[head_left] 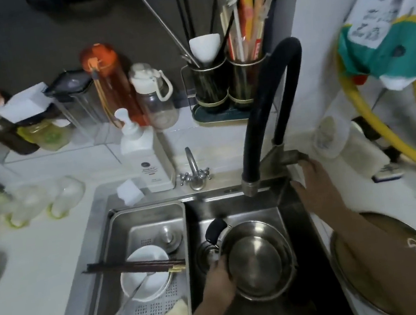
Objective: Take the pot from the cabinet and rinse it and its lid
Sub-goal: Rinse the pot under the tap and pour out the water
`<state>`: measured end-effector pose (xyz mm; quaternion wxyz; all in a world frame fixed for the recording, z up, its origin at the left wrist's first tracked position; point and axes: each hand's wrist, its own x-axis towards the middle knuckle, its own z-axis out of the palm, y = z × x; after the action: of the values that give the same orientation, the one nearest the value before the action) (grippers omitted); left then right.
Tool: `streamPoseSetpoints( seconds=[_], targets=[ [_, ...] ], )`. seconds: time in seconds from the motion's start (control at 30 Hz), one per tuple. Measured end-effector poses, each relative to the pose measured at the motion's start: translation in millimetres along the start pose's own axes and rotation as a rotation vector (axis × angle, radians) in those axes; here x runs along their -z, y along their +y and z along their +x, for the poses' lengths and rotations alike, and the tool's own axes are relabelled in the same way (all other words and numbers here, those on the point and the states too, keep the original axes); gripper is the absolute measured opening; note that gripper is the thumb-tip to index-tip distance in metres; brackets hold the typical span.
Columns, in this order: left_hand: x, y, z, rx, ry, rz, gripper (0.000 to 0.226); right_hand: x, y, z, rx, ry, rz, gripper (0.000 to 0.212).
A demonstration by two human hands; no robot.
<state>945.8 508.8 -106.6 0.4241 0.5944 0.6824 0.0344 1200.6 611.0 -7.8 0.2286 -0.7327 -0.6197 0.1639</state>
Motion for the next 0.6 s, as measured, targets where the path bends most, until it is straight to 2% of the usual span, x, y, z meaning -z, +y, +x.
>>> streamPoseSetpoints(
  seconds=[0.2,0.4,0.6],
  targets=[
    [-42.0,-29.1,56.7,0.184,0.01,-0.1,0.068,-15.0,9.0,25.3,-0.049,-0.007,-0.068,0.052],
    [-29.2,4.9,45.8,0.282,0.073,-0.094,0.059,-21.8,16.6,25.5,-0.041,0.021,0.014,0.052],
    [-32.4,0.8,57.0,0.337,0.216,-0.181,0.035,-17.9,20.8,29.1,-0.015,0.109,0.134,0.05]
  ],
)
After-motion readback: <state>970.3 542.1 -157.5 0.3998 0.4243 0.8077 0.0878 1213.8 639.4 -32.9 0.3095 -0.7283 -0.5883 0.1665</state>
